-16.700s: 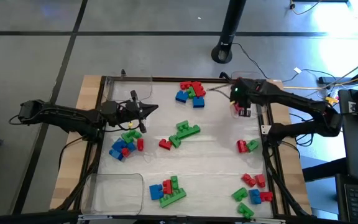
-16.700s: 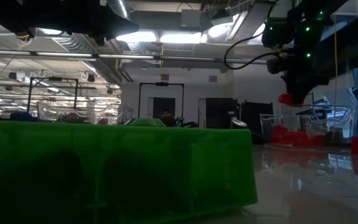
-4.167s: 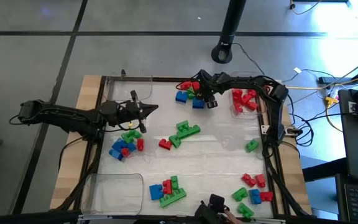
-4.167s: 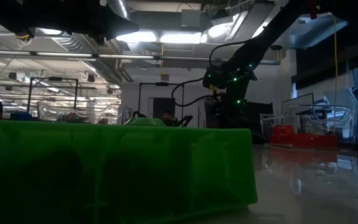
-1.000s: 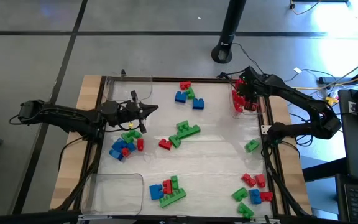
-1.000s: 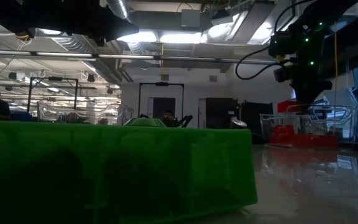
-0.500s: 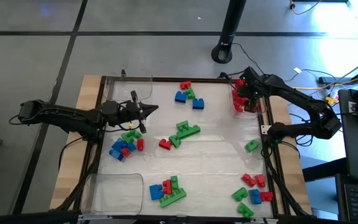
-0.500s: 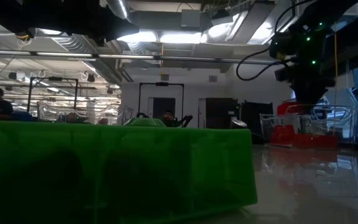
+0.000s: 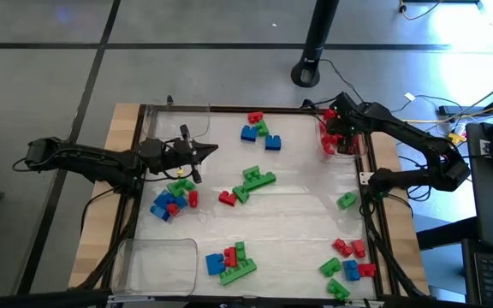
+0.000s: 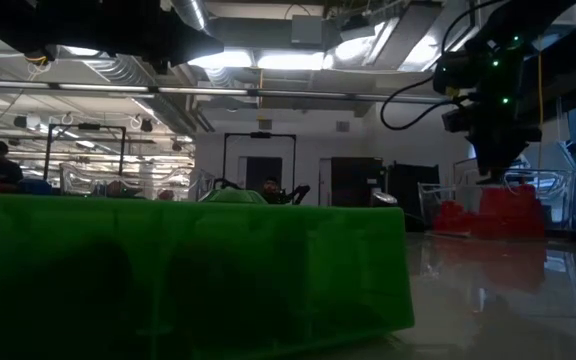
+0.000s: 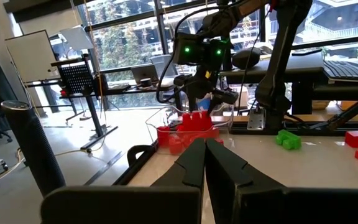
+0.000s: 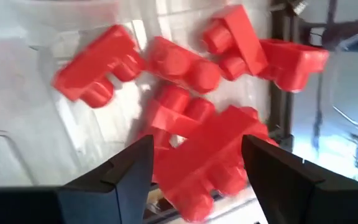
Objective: Sort blocks
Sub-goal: Put the red game piece into the right transparent bin
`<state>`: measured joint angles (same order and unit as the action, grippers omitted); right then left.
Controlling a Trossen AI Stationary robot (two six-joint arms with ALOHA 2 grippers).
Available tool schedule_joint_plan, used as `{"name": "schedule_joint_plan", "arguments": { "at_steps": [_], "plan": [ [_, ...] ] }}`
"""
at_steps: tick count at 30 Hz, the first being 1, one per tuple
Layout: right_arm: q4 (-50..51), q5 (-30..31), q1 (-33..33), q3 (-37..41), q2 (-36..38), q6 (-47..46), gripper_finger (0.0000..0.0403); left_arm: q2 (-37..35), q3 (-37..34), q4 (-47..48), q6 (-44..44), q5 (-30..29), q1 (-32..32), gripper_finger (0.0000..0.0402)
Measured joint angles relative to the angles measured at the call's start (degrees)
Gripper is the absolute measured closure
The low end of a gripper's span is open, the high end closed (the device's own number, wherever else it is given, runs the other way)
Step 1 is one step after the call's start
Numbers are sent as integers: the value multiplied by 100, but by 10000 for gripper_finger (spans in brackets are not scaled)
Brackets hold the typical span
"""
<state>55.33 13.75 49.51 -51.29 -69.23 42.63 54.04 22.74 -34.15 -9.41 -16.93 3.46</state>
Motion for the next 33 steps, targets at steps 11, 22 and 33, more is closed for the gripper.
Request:
{"name": "schedule_joint_plan", "arguments": {
  "at_steps": [11,22,33],
  "plan": [
    [-507,-687,-4,-137,0,-155,160,0,2,-6,0,1,2,398],
    [-2222,-1513,-679,-194,-71,-406,160,0,2,-9,0,1,1,398],
    [-3788,-1335,-1598,-196,-995,-505,160,0,2,-107,-19,0,0,398]
  ]
}}
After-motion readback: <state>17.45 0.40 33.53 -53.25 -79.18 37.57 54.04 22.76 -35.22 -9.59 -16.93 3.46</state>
